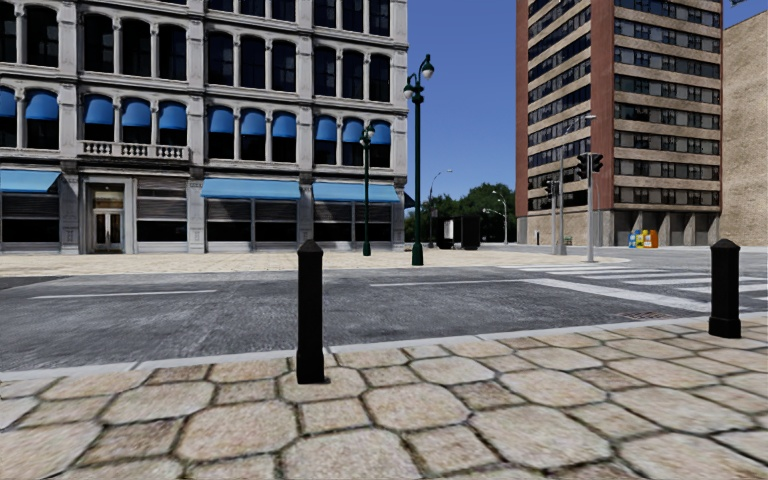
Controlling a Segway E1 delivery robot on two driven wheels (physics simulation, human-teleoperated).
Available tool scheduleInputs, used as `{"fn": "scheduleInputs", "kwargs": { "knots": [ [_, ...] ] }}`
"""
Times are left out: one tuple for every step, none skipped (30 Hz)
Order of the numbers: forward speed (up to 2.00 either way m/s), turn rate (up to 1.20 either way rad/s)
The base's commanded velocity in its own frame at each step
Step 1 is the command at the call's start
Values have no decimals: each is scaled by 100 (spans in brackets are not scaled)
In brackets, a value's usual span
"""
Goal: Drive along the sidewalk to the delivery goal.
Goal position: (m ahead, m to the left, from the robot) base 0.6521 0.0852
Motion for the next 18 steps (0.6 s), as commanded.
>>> {"fn": "scheduleInputs", "kwargs": {
  "knots": [
    [0,0],
    [0,0],
    [0,0],
    [0,0],
    [0,0],
    [0,0],
    [0,0],
    [0,0],
    [0,0],
    [0,0],
    [0,0],
    [0,0],
    [0,0],
    [0,0],
    [0,0],
    [0,0],
    [0,0],
    [0,0]
  ]
}}
